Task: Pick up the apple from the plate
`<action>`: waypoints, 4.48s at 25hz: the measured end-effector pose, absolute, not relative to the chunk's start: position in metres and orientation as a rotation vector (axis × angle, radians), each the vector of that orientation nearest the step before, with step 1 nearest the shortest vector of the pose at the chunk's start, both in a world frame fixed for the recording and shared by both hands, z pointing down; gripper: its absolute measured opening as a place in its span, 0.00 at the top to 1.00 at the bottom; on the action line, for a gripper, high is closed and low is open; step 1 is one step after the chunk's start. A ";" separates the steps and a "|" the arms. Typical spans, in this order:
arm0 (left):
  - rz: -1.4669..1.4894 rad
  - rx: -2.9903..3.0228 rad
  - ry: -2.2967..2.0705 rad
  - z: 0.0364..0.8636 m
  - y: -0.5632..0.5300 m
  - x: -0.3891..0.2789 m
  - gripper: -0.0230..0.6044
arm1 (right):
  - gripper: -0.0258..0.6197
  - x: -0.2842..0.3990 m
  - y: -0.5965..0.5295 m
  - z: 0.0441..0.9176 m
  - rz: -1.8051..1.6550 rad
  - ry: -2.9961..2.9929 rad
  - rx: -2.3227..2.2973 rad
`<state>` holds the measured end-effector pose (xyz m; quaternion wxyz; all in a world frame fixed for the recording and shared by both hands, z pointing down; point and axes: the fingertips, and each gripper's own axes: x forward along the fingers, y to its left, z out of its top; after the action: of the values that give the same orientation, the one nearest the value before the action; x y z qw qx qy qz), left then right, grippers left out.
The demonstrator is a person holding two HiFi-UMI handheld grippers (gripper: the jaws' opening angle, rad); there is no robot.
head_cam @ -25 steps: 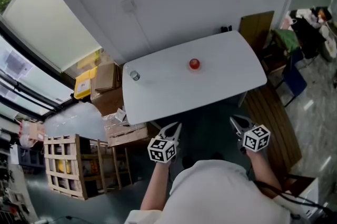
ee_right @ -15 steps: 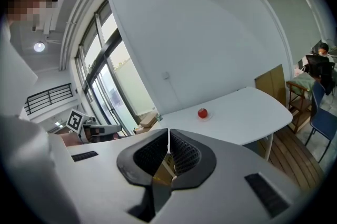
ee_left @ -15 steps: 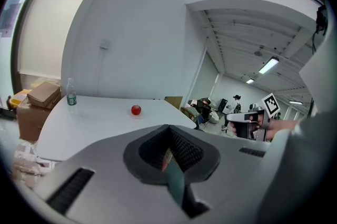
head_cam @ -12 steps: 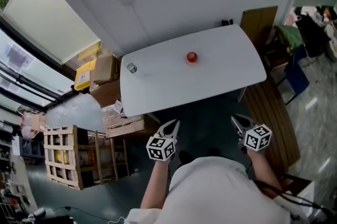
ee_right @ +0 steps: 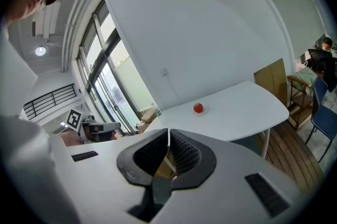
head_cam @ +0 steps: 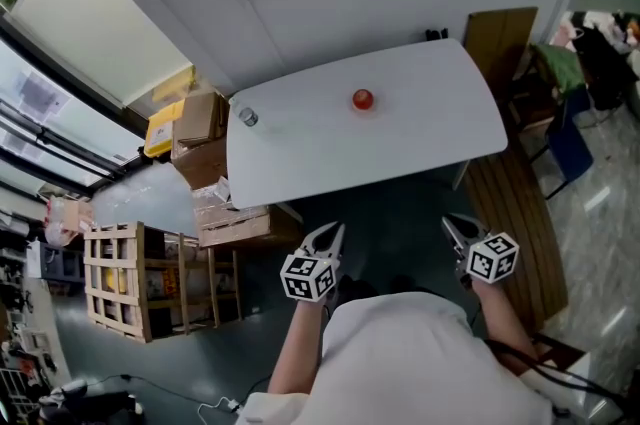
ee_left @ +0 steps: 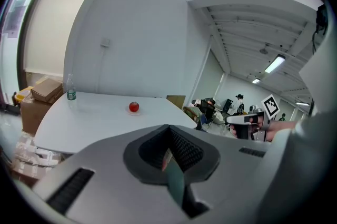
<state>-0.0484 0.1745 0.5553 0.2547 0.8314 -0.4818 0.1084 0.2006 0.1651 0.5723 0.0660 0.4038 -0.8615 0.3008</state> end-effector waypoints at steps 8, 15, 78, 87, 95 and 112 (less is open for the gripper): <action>0.283 2.253 -1.325 0.555 0.164 -0.044 0.96 | 0.90 0.201 0.155 0.574 0.905 -2.604 1.174; 0.272 2.269 -1.305 0.557 0.140 -0.050 0.96 | 0.90 0.195 0.136 0.576 0.900 -2.584 1.189; 0.374 2.357 -1.005 0.589 -0.122 -0.079 0.96 | 0.90 0.087 -0.106 0.583 0.995 -2.463 1.244; 0.429 2.339 -1.106 0.606 -0.171 -0.048 0.88 | 0.90 0.118 -0.146 0.595 1.044 -2.480 1.119; 0.552 2.281 -1.139 0.645 -0.221 -0.026 0.75 | 0.90 0.138 -0.172 0.617 1.106 -2.455 1.033; 0.919 2.056 -1.173 0.770 -0.290 -0.006 0.45 | 0.90 0.163 -0.208 0.659 1.249 -2.384 0.929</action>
<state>-0.0058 -0.2902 0.7700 0.2967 0.7732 -0.4412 0.3457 0.1631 -0.2081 0.6585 0.1465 0.3227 -0.8283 0.4339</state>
